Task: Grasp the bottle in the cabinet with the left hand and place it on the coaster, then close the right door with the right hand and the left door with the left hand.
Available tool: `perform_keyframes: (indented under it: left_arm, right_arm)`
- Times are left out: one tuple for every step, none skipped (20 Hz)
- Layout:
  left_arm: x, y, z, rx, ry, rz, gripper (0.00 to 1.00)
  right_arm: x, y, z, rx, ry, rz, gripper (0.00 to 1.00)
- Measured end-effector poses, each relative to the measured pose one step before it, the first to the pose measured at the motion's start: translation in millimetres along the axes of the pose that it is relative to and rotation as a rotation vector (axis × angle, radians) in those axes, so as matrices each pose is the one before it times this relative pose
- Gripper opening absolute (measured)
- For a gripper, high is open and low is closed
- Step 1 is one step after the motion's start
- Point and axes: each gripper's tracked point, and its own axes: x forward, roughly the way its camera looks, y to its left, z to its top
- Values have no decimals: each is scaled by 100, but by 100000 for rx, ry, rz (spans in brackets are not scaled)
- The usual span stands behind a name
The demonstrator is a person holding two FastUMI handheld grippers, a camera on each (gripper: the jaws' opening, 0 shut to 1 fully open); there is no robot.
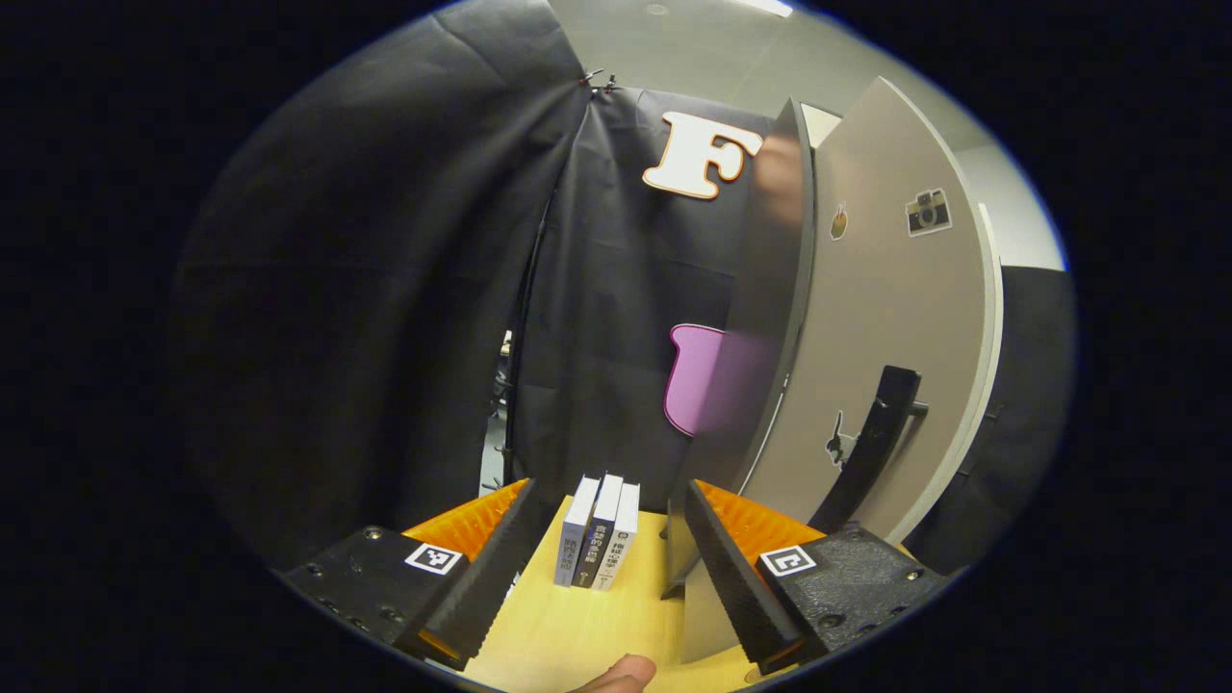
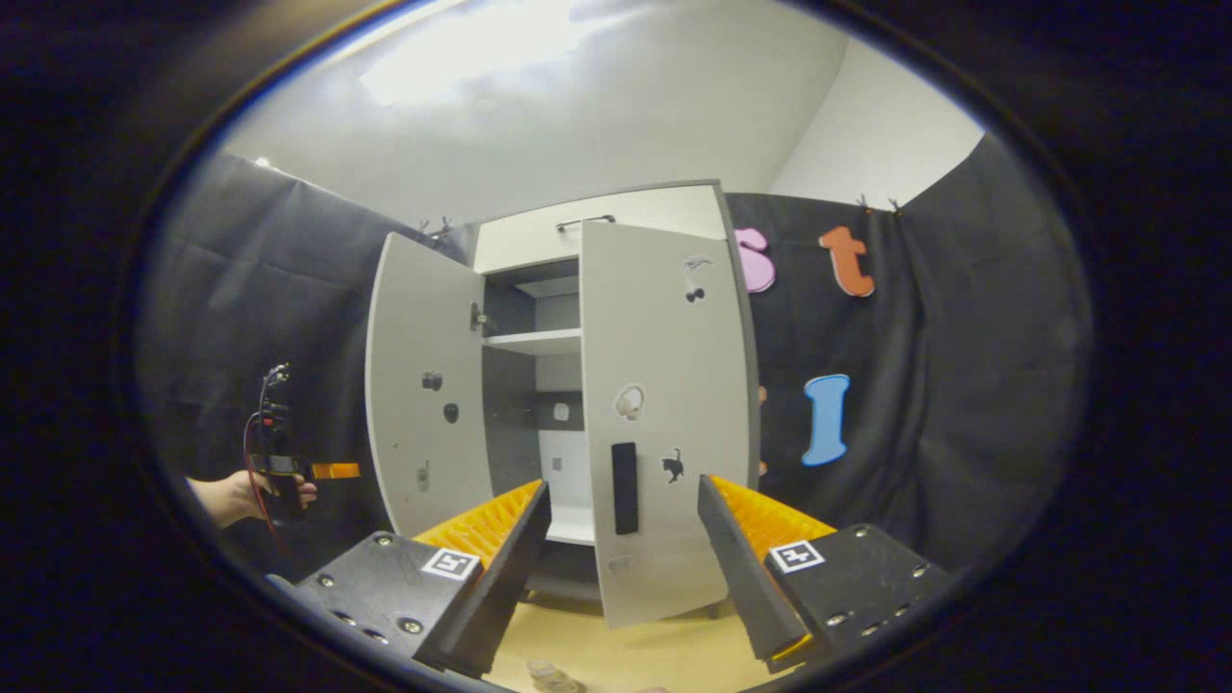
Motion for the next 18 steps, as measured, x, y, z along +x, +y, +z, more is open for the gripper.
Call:
perform_keyframes:
  left_arm:
    - [412, -653, -6, 598, 11, -633, 93]
    - [366, -972, 51, -6, 326, -1300, 94]
    - [329, -1018, -28, -503, 369, -1154, 97]
    - [311, -1065, -142, -398, 673, -1500, 96]
    - [315, -1109, -337, 588, 1520, -1381, 100]
    - [214, -1171, -506, 1286, 1854, -1405, 93]
    - [34, -817, -228, 3632, 1471, 411, 93]
    - [-127, 10, 577, 5042, -2312, 442, 91]
    - [-310, -60, 501, 4164, -1390, 1367, 89]
    - [202, 160, -125, 3384, 797, 1203, 88]
    - [150, -8, -154, -397, 672, 102, 91]
    - [-45, -219, -458, -3223, 1590, 352, 92]
    - [-94, -305, -300, -2926, 1371, -75, 89]
    - [-124, -224, 14, -1777, 315, -746, 95]
    - [-63, -309, -42, -653, -321, -261, 89]
    - [-195, -376, 215, 295, -665, 164, 89]
    - [-65, -321, 107, 1062, -426, -5, 89]
    - [139, -437, -19, 1174, -363, -126, 89]
  right_arm:
    - [-1125, 252, 485, -350, -1213, -1128, 94]
    - [-855, 262, 391, 883, -452, -769, 89]
    - [-1166, 471, -42, 960, 46, -105, 94]
    - [-832, 62, -62, -119, 309, 258, 89]
    - [-947, -285, -102, -968, 522, -1480, 89]
    - [-888, -726, -146, -1459, 301, -2598, 93]
    - [-1087, -647, -135, -800, 14, -2281, 93]
    - [-756, -331, 12, 7, -716, -1394, 89]
    - [-878, 187, 10, 976, -643, -541, 93]
    - [-712, 86, -41, 1232, -541, -342, 93]
    - [-503, -184, -6, 811, -539, -737, 89]
    - [-496, -221, 40, 514, -917, -790, 89]
    - [-521, -90, -22, 461, -189, -519, 88]
    - [-493, -75, 32, 303, -330, -647, 88]
    - [-347, -91, 197, 316, -473, -478, 89]
    - [-351, -39, 169, 286, -443, -111, 89]
    - [-120, 11, 234, 413, -434, -147, 89]
    - [-82, -60, 154, 454, -373, -338, 89]
